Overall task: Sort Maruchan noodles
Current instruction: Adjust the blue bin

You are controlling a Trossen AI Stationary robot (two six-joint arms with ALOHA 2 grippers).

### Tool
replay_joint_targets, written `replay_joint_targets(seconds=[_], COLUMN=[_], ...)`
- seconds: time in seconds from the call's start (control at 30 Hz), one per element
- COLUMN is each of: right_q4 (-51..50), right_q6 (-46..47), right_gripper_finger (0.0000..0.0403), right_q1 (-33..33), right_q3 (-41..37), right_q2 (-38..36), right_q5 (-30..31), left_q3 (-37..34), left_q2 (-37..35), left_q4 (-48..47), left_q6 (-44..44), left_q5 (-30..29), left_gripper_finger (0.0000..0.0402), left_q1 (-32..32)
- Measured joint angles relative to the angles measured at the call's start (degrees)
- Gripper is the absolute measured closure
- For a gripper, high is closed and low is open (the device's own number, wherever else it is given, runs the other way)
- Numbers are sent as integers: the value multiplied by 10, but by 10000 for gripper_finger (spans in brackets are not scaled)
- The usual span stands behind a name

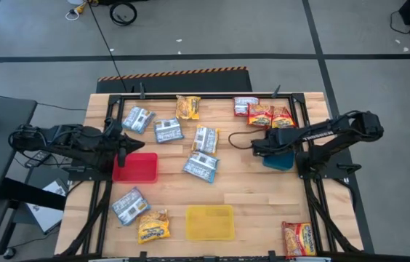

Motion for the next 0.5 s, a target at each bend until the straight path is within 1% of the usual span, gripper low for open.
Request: replay_joint_targets(seconds=[0.13,0.23,0.4,0.5], right_q4=[-1,-1,-2,-3], right_q6=[-14,-23,-35,-34], right_gripper_finger=[381,381,381,381], right_q1=[27,54,106,133], right_q3=[0,0,0,2], right_q2=[0,0,0,0], right_q5=[-83,-135,-186,-200], left_q3=[0,0,0,0], left_q2=[0,0,0,0], left_q4=[19,42,87,104], left_q6=[0,6,36,39], left_q5=[0,0,-1,-1], left_gripper_finger=[388,388,388,388], left_q1=[0,0,0,0])
